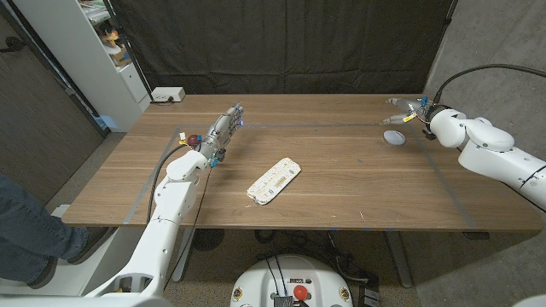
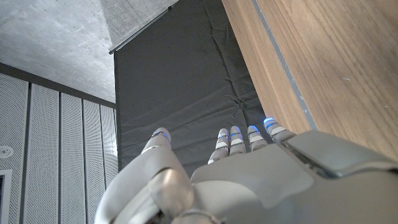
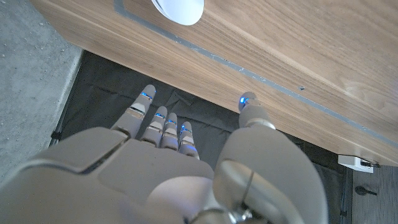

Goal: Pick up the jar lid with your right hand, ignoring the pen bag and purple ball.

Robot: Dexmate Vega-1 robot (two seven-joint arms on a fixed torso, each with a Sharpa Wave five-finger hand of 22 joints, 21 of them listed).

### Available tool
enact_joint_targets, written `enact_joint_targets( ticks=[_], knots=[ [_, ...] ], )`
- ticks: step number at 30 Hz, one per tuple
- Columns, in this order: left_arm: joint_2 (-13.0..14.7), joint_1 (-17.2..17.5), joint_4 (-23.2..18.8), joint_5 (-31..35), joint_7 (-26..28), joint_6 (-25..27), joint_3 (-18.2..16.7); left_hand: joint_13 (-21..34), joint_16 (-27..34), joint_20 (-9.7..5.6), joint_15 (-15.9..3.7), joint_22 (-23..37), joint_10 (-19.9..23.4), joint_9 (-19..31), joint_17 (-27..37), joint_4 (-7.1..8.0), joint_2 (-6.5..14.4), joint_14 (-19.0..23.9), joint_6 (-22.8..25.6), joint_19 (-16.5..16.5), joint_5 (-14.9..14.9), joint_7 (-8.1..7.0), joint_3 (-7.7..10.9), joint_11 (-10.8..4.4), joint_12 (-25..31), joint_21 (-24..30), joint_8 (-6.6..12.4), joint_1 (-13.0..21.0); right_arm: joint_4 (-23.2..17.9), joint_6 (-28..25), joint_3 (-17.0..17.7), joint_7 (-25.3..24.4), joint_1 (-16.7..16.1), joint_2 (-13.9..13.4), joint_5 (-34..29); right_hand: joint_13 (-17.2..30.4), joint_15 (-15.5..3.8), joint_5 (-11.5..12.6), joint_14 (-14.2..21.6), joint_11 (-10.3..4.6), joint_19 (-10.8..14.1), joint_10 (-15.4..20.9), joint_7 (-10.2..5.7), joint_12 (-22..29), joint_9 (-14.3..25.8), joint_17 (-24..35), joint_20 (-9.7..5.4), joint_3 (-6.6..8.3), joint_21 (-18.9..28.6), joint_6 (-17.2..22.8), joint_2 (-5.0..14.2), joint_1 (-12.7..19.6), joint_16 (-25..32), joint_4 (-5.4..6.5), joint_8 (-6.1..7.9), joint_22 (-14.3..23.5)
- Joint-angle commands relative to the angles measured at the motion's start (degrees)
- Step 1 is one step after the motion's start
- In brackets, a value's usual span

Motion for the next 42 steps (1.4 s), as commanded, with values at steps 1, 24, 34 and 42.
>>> enact_joint_targets(
  ticks=[1,24,34,42],
  knots=[
    [0.4,0.5,-1.0,0.4,0.2,0.7,0.3,0.1,0.3,0.48,0.1,0.2,0.0,0.3,0.2,-0.3,0.7,0.2,0.3,0.1,0.0,0.06,0.13,-0.15,-0.1,0.1,0.19,0.2,1.1,-1.4,-1.7,3.9,2.3,0.6,-1.7,0.1,0.28,0.6,0.7,0.5,0.5,0.2,0.5,0.5,0.1,0.3,0.12,-0.18,0.2,-0.1,-0.86,0.2,0.6,0.0,0.32,0.3],
    [0.5,0.3,-0.7,0.6,0.3,1.0,0.4,0.1,0.3,0.59,0.05,0.2,0.1,0.3,0.2,-0.42,0.7,0.1,0.3,0.1,0.0,0.12,0.09,-0.15,-0.1,0.1,0.18,0.2,5.4,-3.6,-6.1,9.9,7.6,2.9,-5.2,0.1,0.85,1.7,0.6,0.5,0.5,-0.4,1.03,0.2,0.1,0.4,0.85,-0.76,0.1,-2.1,-2.26,0.2,0.4,0.23,-0.07,0.3],
    [0.4,-0.1,-0.1,0.6,0.3,0.9,0.6,0.1,0.2,0.4,0.26,0.2,0.0,0.3,0.2,-0.5,0.8,-0.1,0.5,-0.1,0.0,0.38,0.06,0.32,-0.1,0.0,0.22,0.2,6.4,-4.8,-7.8,13.5,9.6,3.6,-6.9,0.1,1.06,2.0,0.4,0.59,0.3,-0.7,1.01,0.2,0.1,0.5,1.08,-1.03,0.0,-2.5,-2.76,0.0,0.3,0.34,-0.03,0.3],
    [0.5,-0.5,0.4,0.6,0.2,0.8,0.7,0.1,0.1,0.45,0.27,0.3,0.0,0.3,0.2,-0.58,0.8,-0.2,0.4,-0.3,0.0,0.44,0.03,0.2,-0.1,0.0,0.17,0.1,7.7,-5.2,-8.6,14.5,10.7,4.2,-7.5,0.1,1.28,2.4,0.4,0.8,0.3,-0.5,1.13,0.2,0.1,0.5,1.14,-1.3,-0.1,-2.5,-3.22,-0.1,0.3,0.42,0.13,0.3]
  ],
)
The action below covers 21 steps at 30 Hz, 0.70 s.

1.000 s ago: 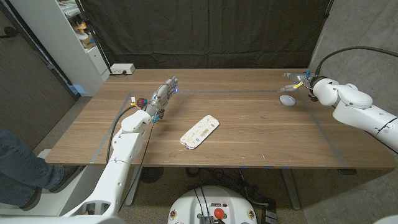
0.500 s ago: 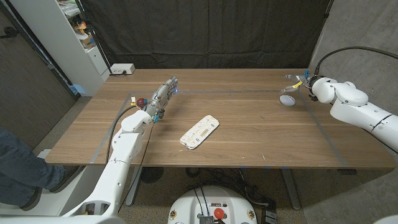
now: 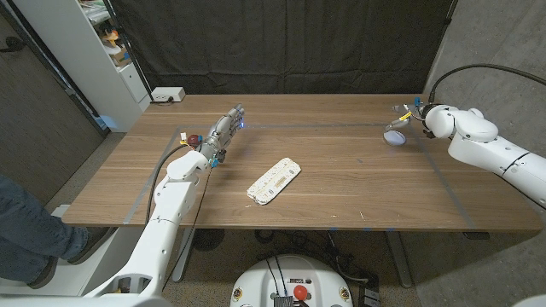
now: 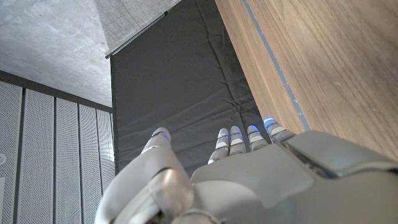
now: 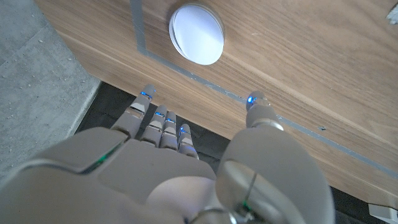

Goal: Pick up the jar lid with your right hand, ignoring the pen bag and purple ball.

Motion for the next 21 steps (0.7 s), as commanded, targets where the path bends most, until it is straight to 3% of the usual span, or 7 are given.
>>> enact_joint_targets(
  ticks=[1,21],
  knots=[
    [0.0,-0.5,0.8,0.1,-0.1,-0.2,0.2,0.1,0.2,0.45,0.29,0.2,0.0,0.3,0.2,-0.26,0.6,-0.2,0.1,-0.2,0.0,0.09,0.05,0.19,-0.1,0.0,0.19,0.3,1.8,-0.9,-1.5,2.7,1.9,1.0,-1.4,0.1,0.47,0.5,0.1,0.41,0.0,-0.1,0.22,0.2,0.1,0.2,0.44,-0.41,-0.1,-0.1,-0.79,0.0,0.4,-0.02,0.15,0.3],
    [0.3,-1.2,1.4,0.2,-0.1,0.2,0.1,0.1,0.2,0.52,0.32,0.3,0.1,0.3,0.2,-0.38,0.6,-0.1,0.2,-0.3,0.0,0.11,0.0,0.27,-0.1,0.0,0.18,0.3,5.8,-1.9,-3.8,2.7,4.2,3.8,-1.0,0.1,0.7,1.5,0.8,0.34,0.3,0.6,0.63,0.5,0.1,0.3,0.78,-1.32,0.0,0.4,-2.12,-0.6,0.6,0.27,0.54,0.3]
  ],
)
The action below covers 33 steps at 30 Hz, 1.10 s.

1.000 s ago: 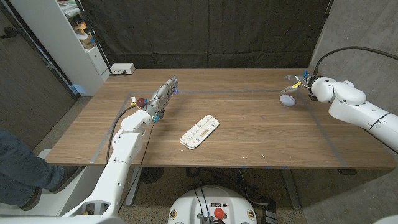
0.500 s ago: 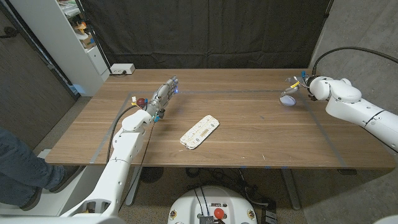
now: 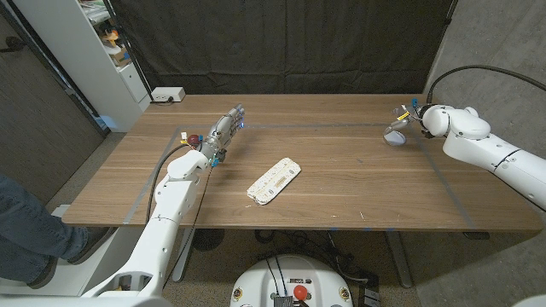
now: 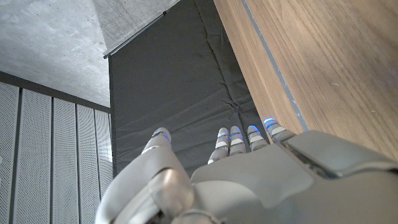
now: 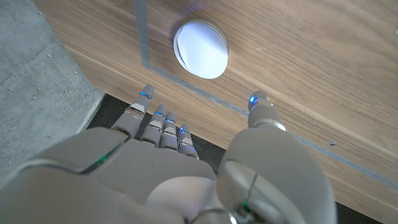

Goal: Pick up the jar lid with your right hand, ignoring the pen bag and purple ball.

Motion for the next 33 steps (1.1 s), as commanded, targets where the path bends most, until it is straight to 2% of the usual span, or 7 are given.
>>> enact_joint_targets(
  ticks=[1,11,19,33],
  knots=[
    [0.2,-0.6,0.6,0.2,-0.1,0.2,0.0,0.1,0.2,0.32,0.3,0.3,0.1,0.3,0.2,-0.31,0.6,-0.1,0.2,-0.1,0.0,0.13,0.08,0.24,-0.1,0.0,0.17,0.3,2.5,-0.8,-1.9,0.6,1.7,1.6,-0.1,0.1,0.42,0.5,0.5,0.11,0.5,0.4,0.31,0.5,0.1,0.3,0.19,-0.4,0.0,0.1,-0.64,-0.2,0.1,-0.05,0.55,0.3],
    [0.2,-1.2,1.8,0.2,-0.1,0.0,-0.1,0.1,0.1,0.27,0.47,0.3,0.0,0.3,0.2,-0.36,0.6,-0.4,0.2,-0.2,0.0,0.17,0.05,0.34,-0.1,0.0,0.16,0.2,4.8,-1.1,-4.0,2.4,3.8,2.5,-1.2,0.1,0.5,0.8,0.5,0.16,0.4,0.4,0.35,0.5,0.1,0.4,0.5,-0.89,-0.1,0.0,-1.25,-0.6,0.1,0.07,0.56,0.3],
    [0.3,-1.7,2.0,0.3,-0.1,0.1,-0.1,0.1,0.1,0.12,0.62,0.3,0.2,0.3,0.2,-0.41,0.7,-0.7,0.2,-0.5,0.0,0.17,0.01,0.31,0.0,-0.1,0.15,0.2,5.6,-1.2,-4.6,2.0,4.2,2.9,-1.5,0.1,0.55,1.1,0.5,0.12,0.5,0.4,0.41,0.4,0.1,0.4,0.59,-1.34,0.0,-0.2,-1.78,-0.9,0.1,0.16,0.54,0.3],
    [0.3,-1.9,2.5,0.3,-0.1,0.1,-0.2,0.1,0.0,0.21,0.67,0.3,0.5,0.3,0.2,-0.46,0.7,-1.0,0.4,-0.7,0.0,0.28,-0.03,0.44,0.1,-0.1,0.22,0.1,7.8,-1.3,-6.0,2.2,5.5,4.1,-2.0,0.1,0.49,1.9,1.1,-0.02,1.6,0.9,0.3,0.6,0.1,0.4,2.12,-2.32,0.3,0.9,-2.59,-1.4,0.3,0.33,1.03,0.3]
  ],
)
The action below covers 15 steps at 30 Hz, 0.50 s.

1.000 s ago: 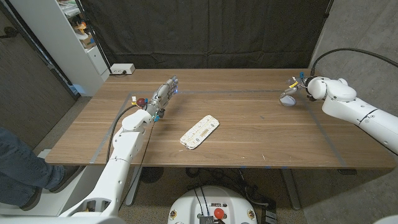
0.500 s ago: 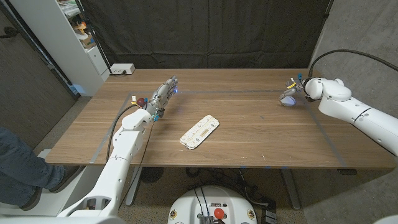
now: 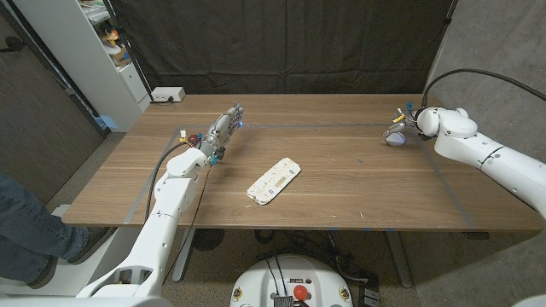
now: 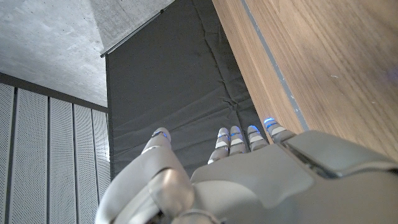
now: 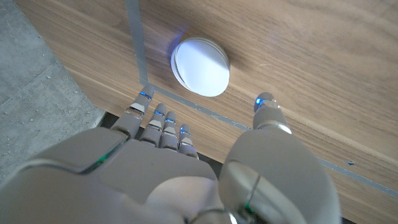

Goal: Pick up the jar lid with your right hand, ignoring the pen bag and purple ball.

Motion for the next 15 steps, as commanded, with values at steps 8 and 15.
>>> enact_joint_targets(
  ticks=[8,15],
  knots=[
    [-0.1,-0.3,1.0,-0.1,-0.1,-0.3,-0.1,0.2,0.1,0.07,0.08,0.3,0.4,0.3,0.2,-0.42,0.7,-0.5,0.4,-0.6,0.0,0.1,0.01,0.11,0.1,-0.1,0.22,0.1,2.1,0.1,-1.5,-0.5,0.7,1.0,-0.3,0.1,-0.35,1.1,0.8,-0.15,0.4,0.9,0.06,0.3,0.1,0.1,0.73,-0.67,0.3,1.4,-0.56,0.2,0.4,-0.06,0.86,0.2],
    [0.0,-0.1,0.6,0.0,0.0,0.0,0.0,0.2,0.1,0.11,0.04,0.3,0.5,0.3,0.2,-0.44,0.7,-0.5,0.4,-0.7,0.0,0.13,-0.01,0.08,0.2,-0.1,0.22,0.0,2.7,0.0,-1.7,-0.5,0.9,1.1,-0.3,0.1,-0.5,1.4,1.1,-0.21,0.6,1.1,-0.09,0.4,0.1,0.1,0.76,-0.82,0.3,2.0,-0.53,0.4,0.5,-0.08,1.04,0.2]
  ],
)
